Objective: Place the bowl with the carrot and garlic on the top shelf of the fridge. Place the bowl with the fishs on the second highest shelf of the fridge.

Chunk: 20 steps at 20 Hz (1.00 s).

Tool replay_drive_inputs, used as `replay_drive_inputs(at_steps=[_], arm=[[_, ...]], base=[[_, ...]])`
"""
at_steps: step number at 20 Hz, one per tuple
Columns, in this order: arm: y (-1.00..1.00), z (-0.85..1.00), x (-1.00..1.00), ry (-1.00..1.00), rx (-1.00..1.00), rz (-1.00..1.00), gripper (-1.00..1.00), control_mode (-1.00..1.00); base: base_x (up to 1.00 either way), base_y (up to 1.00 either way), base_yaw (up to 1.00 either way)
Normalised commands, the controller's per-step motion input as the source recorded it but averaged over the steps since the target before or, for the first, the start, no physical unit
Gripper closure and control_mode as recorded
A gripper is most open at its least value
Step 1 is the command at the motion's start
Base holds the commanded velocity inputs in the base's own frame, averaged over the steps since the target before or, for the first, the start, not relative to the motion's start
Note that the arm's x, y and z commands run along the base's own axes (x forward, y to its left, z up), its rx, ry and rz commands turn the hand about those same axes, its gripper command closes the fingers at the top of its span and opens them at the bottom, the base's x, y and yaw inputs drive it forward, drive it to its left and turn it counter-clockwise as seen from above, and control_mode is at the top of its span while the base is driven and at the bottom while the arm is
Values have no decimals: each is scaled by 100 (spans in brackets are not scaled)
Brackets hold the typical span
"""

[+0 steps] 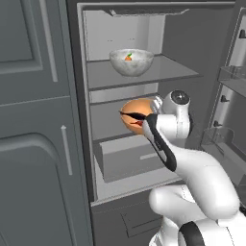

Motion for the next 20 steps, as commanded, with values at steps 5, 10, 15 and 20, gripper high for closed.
replay_drive_inputs(at_steps=[5,10,15,20], arm=[[2,-3,98,5,0,0,100,-100],[11,-2,99,6,0,0,100,-100],[5,-10,83,1,0,-1,-100,-100],[4,3,-6,-4,0,-3,-100,-100]], base=[[0,0,0],[0,0,0],[0,0,0],[0,0,0]])
